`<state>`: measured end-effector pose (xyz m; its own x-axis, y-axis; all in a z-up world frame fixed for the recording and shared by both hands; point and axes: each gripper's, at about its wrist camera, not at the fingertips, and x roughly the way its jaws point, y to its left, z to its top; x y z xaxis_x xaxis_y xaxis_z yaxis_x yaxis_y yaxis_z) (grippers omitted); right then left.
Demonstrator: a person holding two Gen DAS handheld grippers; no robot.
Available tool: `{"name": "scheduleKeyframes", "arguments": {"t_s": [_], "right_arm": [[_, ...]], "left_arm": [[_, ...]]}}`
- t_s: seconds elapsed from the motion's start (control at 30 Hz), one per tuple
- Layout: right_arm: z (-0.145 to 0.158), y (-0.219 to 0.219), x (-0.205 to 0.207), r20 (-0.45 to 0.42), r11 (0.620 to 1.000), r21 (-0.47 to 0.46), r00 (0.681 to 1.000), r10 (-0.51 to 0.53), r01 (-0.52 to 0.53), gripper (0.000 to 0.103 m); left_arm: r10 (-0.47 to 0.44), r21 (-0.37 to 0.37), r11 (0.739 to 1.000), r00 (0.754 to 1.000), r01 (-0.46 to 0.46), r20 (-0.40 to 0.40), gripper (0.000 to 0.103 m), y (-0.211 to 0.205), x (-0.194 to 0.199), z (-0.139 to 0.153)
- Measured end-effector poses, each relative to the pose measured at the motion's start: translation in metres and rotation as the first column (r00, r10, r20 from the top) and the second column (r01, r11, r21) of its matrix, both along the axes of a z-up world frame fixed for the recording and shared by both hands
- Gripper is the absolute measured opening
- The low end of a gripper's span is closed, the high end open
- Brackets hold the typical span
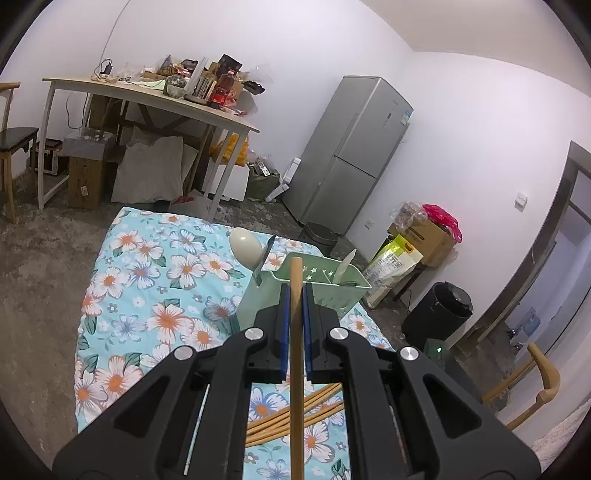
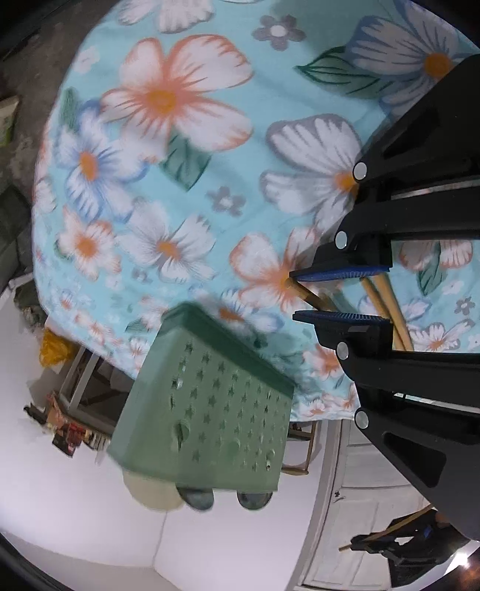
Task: Organize utensils
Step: 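Raise both held chopsticks upright above the green holder with both tools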
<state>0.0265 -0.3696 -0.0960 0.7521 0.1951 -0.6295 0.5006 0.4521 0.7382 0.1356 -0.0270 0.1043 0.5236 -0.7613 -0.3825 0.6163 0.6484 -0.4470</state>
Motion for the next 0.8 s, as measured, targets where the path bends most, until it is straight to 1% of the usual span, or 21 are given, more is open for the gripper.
{"name": "scheduleKeyframes", "arguments": {"t_s": [0.1, 0.23, 0.37, 0.43, 0.57, 0.7, 0.8], "right_arm": [[0.025, 0.006, 0.004, 0.041, 0.996, -0.087, 0.999, 0.03, -0.026, 0.015], [0.067, 0.017, 0.003, 0.112, 0.971, -0.232, 0.99, 0.085, -0.057, 0.013], [0.121, 0.033, -0.003, 0.203, 0.92, -0.386, 0.966, 0.161, -0.072, 0.009], [0.138, 0.037, -0.007, 0.231, 0.901, -0.428, 0.955, 0.186, -0.072, 0.008], [0.173, 0.048, -0.019, 0.272, 0.839, -0.542, 0.936, 0.224, -0.044, 0.006], [0.2, 0.056, -0.033, 0.309, 0.79, -0.613, 0.919, 0.246, -0.005, 0.006], [0.214, 0.058, -0.042, 0.338, 0.768, -0.64, 0.906, 0.255, 0.023, 0.006]], "left_arm": [[0.001, -0.001, 1.0, 1.0, -0.001, 0.002, 0.005, 0.0, 0.0, 0.0], [0.003, -0.009, 1.0, 1.0, -0.003, 0.007, 0.005, 0.0, 0.002, 0.003], [-0.001, -0.016, 1.0, 0.999, 0.001, 0.037, 0.005, -0.001, 0.001, 0.013], [-0.003, -0.019, 1.0, 0.999, 0.004, 0.054, 0.005, -0.004, 0.0, 0.02], [-0.008, -0.035, 0.999, 0.996, 0.011, 0.092, 0.005, -0.009, 0.0, 0.037], [-0.012, -0.08, 0.996, 0.988, 0.024, 0.151, 0.005, -0.021, 0.002, 0.063], [-0.015, -0.129, 0.991, 0.977, 0.043, 0.211, 0.005, -0.035, 0.004, 0.083]]}}
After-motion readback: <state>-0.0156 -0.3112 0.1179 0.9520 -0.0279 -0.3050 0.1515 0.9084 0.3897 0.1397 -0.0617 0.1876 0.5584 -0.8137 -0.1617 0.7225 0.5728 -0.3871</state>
